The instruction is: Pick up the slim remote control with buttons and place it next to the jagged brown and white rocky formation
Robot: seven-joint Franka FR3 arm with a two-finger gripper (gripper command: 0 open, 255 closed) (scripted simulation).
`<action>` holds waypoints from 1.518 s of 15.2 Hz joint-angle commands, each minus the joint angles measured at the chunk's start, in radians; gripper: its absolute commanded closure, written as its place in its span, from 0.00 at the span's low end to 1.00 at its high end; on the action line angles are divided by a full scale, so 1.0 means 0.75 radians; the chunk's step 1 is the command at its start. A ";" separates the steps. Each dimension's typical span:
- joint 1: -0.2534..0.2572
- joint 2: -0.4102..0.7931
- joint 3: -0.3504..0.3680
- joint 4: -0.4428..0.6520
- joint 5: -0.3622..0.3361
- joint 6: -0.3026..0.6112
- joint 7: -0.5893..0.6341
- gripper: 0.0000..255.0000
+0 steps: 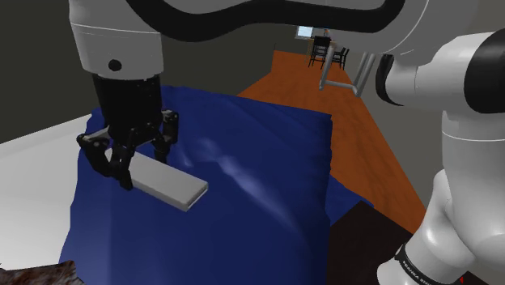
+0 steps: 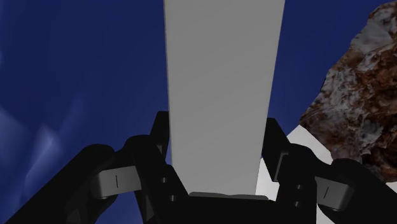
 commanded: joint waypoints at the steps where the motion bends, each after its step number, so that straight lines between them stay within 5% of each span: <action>1: -0.009 -0.007 0.000 -0.045 0.003 0.038 0.003 1.00; 23: -0.062 0.012 -0.020 -0.423 -0.021 0.423 0.032 1.00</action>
